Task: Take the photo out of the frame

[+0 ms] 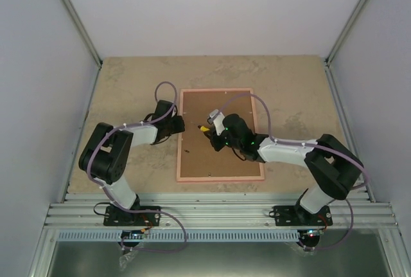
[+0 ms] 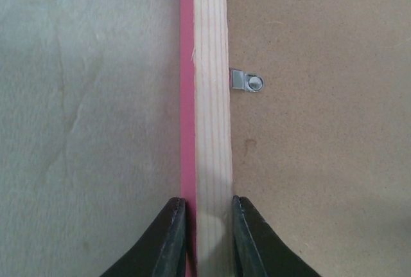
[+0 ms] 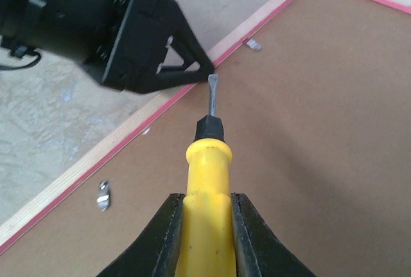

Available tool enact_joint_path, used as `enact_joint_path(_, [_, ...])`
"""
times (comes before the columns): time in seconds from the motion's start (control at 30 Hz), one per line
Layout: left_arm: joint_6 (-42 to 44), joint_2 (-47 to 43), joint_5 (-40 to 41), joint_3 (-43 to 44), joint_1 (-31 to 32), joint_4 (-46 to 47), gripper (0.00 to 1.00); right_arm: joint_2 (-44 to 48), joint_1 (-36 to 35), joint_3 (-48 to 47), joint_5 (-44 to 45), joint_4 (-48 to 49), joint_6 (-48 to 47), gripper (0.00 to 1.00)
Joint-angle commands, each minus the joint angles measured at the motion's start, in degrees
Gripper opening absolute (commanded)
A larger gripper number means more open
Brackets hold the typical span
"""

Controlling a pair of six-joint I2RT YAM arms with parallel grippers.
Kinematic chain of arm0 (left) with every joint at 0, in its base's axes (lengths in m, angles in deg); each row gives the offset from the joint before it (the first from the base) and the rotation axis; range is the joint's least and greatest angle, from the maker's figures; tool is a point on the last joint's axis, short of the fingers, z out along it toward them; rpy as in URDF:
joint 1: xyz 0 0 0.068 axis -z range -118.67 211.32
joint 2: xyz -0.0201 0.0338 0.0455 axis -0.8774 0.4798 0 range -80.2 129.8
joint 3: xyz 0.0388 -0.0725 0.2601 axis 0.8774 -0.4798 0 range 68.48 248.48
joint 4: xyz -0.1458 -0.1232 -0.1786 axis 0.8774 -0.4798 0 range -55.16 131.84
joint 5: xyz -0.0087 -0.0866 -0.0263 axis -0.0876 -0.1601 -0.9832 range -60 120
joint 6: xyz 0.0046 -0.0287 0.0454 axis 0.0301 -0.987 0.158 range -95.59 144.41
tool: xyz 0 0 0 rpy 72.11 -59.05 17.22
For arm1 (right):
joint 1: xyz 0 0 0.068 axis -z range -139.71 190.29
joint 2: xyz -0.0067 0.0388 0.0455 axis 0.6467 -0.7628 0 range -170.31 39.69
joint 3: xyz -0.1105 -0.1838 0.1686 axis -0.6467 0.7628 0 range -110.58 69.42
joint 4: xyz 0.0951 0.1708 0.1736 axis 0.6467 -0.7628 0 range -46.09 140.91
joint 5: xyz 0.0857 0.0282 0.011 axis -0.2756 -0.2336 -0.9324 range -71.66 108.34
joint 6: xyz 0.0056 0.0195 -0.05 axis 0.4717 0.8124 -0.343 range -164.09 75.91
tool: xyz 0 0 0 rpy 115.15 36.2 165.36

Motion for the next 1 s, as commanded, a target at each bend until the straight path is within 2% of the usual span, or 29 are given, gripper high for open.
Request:
enact_joint_path(0.0, [0.07, 0.05, -3.55, -4.03, 1.65, -3.74, 0.18, -3.62, 0.88, -3.11, 0.63, 3.24, -1.28, 0.00])
enact_joint_path(0.6, [0.49, 0.35, -4.86, -4.96, 1.70, -1.72, 0.18, -18.19, 3.41, -12.59, -3.20, 6.09, -1.04, 0.00])
enact_joint_path(0.97, [0.66, 1.23, -5.80, -4.73, 1.69, -1.46, 0.18, -22.54, 4.40, -15.69, -3.75, 6.33, 0.94, 0.01])
